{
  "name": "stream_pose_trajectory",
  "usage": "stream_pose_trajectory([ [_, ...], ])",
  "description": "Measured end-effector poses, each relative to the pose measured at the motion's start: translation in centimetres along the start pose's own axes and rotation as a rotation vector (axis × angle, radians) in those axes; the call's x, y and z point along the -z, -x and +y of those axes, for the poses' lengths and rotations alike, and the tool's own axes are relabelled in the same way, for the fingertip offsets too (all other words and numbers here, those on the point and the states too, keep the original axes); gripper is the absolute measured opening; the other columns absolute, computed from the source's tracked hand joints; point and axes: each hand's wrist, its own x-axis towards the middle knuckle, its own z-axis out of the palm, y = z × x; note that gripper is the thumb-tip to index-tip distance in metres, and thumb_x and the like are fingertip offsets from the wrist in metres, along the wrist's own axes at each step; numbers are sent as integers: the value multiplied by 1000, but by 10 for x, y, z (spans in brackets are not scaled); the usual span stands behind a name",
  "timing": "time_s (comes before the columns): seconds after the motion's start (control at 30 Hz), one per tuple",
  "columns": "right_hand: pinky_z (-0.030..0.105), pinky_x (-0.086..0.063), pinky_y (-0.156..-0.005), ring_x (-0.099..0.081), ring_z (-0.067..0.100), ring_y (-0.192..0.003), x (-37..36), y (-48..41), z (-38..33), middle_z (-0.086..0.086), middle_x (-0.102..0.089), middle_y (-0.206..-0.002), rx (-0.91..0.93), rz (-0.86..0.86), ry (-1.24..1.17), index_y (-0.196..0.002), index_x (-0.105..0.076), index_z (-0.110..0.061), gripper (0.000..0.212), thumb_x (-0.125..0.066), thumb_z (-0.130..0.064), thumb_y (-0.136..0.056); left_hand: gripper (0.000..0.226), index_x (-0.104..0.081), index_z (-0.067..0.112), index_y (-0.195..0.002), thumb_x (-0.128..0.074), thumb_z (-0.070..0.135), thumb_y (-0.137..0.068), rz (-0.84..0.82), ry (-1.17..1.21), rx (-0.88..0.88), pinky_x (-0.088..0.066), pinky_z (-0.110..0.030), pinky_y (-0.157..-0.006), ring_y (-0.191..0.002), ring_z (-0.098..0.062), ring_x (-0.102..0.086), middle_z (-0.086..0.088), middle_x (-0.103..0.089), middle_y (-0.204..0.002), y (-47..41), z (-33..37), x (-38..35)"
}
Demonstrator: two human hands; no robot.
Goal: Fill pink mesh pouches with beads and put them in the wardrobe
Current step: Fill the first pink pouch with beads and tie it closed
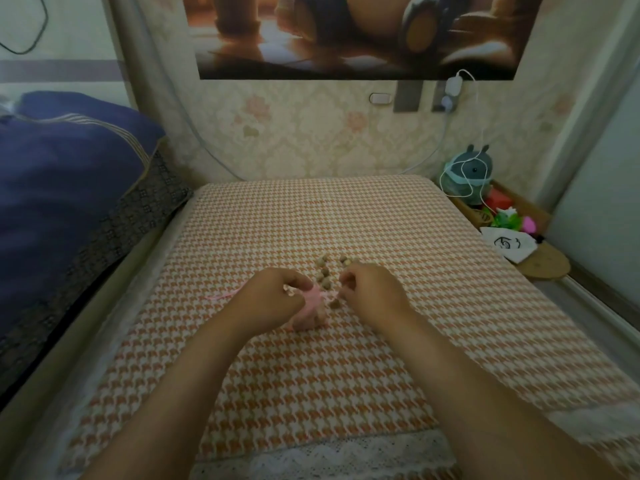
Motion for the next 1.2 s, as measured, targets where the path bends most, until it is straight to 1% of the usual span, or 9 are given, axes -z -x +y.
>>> stream_pose_trajectory([
  [0.17, 22, -53, -62, -64, -4, -70, 27, 9, -30, -16, -70, -85, 85, 65, -425, -89, -71, -30, 15, -79, -37, -79, 33, -69, 28, -111, -56, 11, -86, -8, 66, -24, -45, -11, -55, -66, 4, -60, 14, -68, -107, 5, 2, 0],
  [0.27, 17, -43, -61, -58, -8, -63, 27, 16, -42, -17, -70, -79, 183, 25, -401, -83, -72, -28, 12, -82, -33, -77, 31, -69, 26, -105, -53, 6, -87, -4, 102, -51, -37, -7, -47, -51, 8, -54, 12, -65, -77, 5, 4, 0],
  [0.43, 8, -36, -61, -57, -12, -68, 17, 14, -51, -22, -66, -73, 249, 46, -323, -86, -77, -29, 9, -81, -31, -78, 37, -72, 24, -103, -51, 1, -83, 2, 126, -71, -45, -11, -60, -69, 6, -59, 7, -70, -91, 5, -5, 3],
  [0.6, 23, -45, -73, -55, -3, -81, 9, 7, -52, -22, -62, -84, 345, -6, -172, -93, -79, -33, 12, -72, -40, -85, 32, -73, 22, -109, -54, 8, -86, -12, 149, -55, -55, -29, -82, -90, -6, -66, 5, -72, -106, 4, -15, 5],
  [0.7, 20, -39, -68, -54, -1, -87, 11, 8, -51, -19, -61, -100, 340, -27, -62, -99, -77, -35, 15, -65, -41, -91, 38, -73, 21, -112, -54, 5, -83, 16, 159, -36, -50, -21, -85, -97, -4, -63, 5, -71, -113, 4, -15, 7],
  [0.8, 28, -47, -79, -56, 4, -100, 14, 9, -45, -17, -57, -112, 329, -121, 30, -98, -74, -36, 21, -56, -27, -92, 35, -72, 18, -113, -55, 6, -85, 58, 125, -24, -46, -18, -87, -96, -3, -60, 5, -70, -116, 4, -14, 8],
  [0.9, 35, -51, -88, -58, 4, -93, 16, 9, -38, -14, -62, -111, 278, -161, -71, -92, -74, -33, 26, -56, -15, -88, 30, -73, 18, -111, -57, 10, -87, 86, 80, -38, -46, -17, -85, -92, -2, -58, 5, -70, -116, 3, -14, 6],
  [1.03, 29, -53, -88, -60, -1, -97, 14, 5, -23, -17, -65, -109, 182, -51, -226, -106, -70, -32, 33, -55, -8, -90, 28, -76, 24, -102, -56, 12, -86, 97, 54, -35, -52, -27, -91, -98, -8, -65, 7, -71, -112, 1, -11, 3],
  [1.2, 37, -54, -87, -63, 13, -102, 3, 2, -2, -10, -68, -112, 105, -174, 10, -113, -70, -34, 27, -59, -22, -91, 23, -77, 21, -82, -54, 22, -84, 155, -30, 26, -58, -37, -65, -59, -16, -65, -2, -76, -92, -1, -5, -2],
])
